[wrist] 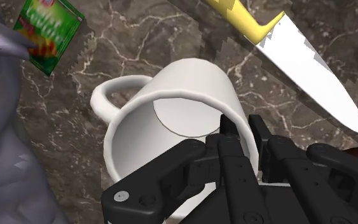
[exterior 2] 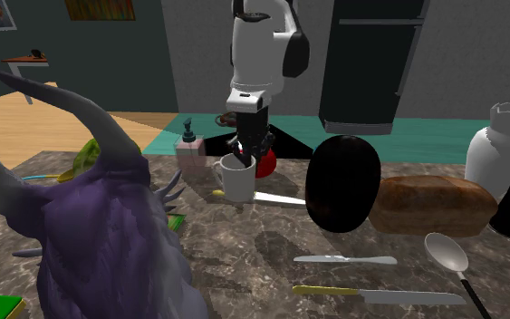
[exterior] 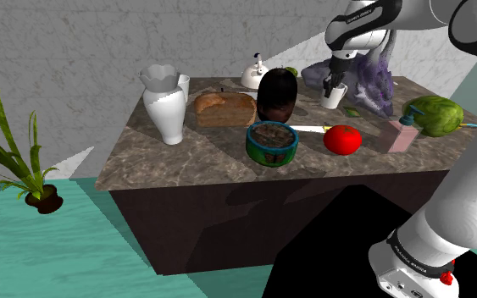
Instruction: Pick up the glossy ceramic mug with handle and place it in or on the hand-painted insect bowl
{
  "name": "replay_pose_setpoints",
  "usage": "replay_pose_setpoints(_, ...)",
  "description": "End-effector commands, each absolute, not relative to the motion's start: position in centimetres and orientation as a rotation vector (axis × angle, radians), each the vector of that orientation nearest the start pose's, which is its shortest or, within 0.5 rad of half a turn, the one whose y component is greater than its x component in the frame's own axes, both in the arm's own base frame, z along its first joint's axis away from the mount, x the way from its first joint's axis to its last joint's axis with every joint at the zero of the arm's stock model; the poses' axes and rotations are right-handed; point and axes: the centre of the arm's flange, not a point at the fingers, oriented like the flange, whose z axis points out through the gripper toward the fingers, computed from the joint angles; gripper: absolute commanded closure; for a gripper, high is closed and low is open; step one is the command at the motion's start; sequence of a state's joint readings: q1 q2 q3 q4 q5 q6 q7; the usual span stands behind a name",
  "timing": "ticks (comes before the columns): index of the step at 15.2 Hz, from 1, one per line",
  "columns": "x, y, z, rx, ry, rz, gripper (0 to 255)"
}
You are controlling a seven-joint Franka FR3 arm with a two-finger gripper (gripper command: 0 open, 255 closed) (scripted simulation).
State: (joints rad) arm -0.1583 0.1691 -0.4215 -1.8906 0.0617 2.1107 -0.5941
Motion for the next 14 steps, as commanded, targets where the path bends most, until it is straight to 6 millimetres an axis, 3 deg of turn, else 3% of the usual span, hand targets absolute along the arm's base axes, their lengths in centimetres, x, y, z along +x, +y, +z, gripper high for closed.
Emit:
replay_pose_setpoints(1, 51.2, -32.1, 43.9, -3.19, 0.013, -0.075, 255)
replay_pose_setpoints(14, 51.2, -32.1, 50.8, -3.19, 0.013, -0.075, 255)
